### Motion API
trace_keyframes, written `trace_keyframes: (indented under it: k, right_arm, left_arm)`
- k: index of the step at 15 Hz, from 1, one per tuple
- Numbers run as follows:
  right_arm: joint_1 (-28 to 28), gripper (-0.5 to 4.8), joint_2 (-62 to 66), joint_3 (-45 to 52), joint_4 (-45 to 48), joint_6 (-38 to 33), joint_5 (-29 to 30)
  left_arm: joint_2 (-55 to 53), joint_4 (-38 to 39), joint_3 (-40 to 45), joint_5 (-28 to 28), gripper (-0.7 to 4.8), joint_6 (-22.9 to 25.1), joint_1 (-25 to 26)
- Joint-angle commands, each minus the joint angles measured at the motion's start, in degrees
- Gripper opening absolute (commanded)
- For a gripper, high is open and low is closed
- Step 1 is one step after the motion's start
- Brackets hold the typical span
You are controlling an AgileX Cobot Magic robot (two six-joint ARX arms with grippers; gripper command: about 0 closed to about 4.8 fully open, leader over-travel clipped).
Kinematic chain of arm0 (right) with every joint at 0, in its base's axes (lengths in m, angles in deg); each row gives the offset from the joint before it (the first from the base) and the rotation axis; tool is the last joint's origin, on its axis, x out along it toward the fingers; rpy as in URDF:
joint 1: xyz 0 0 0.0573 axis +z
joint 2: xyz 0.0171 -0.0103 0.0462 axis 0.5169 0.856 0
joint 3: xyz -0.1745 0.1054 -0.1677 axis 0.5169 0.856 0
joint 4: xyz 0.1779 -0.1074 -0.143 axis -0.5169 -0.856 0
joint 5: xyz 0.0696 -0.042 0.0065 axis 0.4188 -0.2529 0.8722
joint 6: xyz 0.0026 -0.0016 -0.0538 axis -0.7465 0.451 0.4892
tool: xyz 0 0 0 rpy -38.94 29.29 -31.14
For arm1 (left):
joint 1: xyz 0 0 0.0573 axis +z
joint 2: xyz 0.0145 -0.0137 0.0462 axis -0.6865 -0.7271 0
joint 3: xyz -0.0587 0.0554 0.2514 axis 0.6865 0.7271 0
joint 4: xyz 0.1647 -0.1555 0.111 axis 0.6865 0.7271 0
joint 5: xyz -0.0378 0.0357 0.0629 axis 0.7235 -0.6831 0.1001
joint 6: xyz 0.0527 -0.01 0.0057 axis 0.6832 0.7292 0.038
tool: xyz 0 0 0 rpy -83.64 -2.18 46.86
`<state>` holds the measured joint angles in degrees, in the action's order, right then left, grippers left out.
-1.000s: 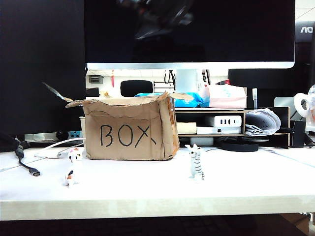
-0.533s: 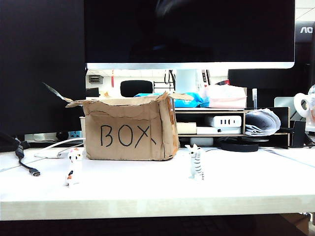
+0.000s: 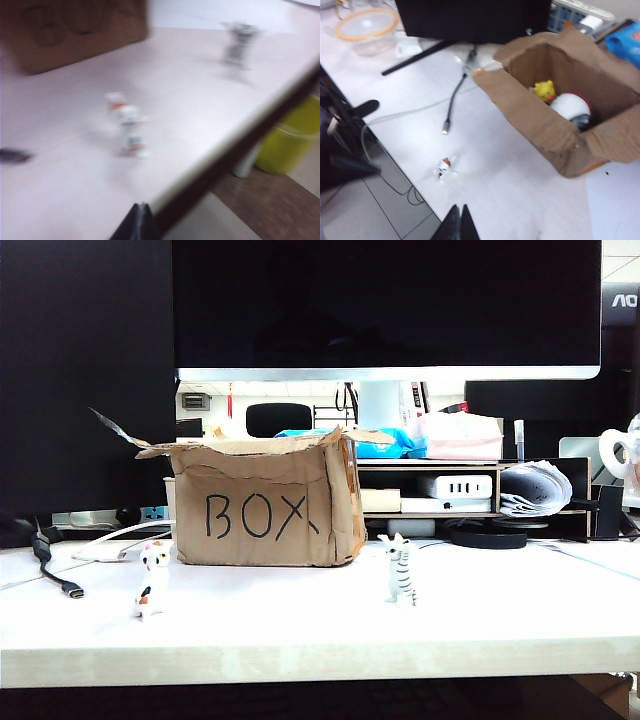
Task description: Put the doll that is least similar in size compared to the others into the paper box.
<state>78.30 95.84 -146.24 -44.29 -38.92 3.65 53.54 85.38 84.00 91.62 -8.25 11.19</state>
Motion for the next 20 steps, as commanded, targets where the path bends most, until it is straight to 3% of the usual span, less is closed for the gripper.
trace_keyframes:
  k: [1,2,3,6,10,16,20]
  right_arm:
    - [0.1,-0.01,-0.2,-0.2,0.6,-0.1,0.1]
    - [0.1,-0.01,-0.2,-0.2,0.6,-0.1,0.1]
    - [0.1,-0.01,-0.2,-0.2,0.6,-0.1,0.1]
    - [0.1,-0.01,-0.2,-0.2,0.6,-0.1,0.1]
    - [0.1,-0.01,-0.2,-0.2,0.6,-0.1,0.1]
    - [-0.3,-0.01,-1.4,2.0,1.4,-0.1,0.4]
    - [-1.2,-0.01,-11.7,17.2,6.0,-0.1,0.3]
  left_arm:
    - [0.5,-0.7,-0.1,0.5,-0.05,0.2,11.3]
    - [1.0,-0.8,-0.1,0.5,-0.05,0.2,14.5]
    - [3.5,-0.5,-0.1,0.1,-0.05,0.2,21.0]
    - [13.0,-0.4,-0.1,-1.2,-0.05,0.2,26.1]
    - [18.5,-0.7,-0.1,-1.2,-0.05,0.2,27.3]
    - [18.5,-0.7,-0.1,-1.2,-0.05,0.2,27.3]
    - [18.5,-0.7,-0.1,-1.2,-0.05,0.2,27.3]
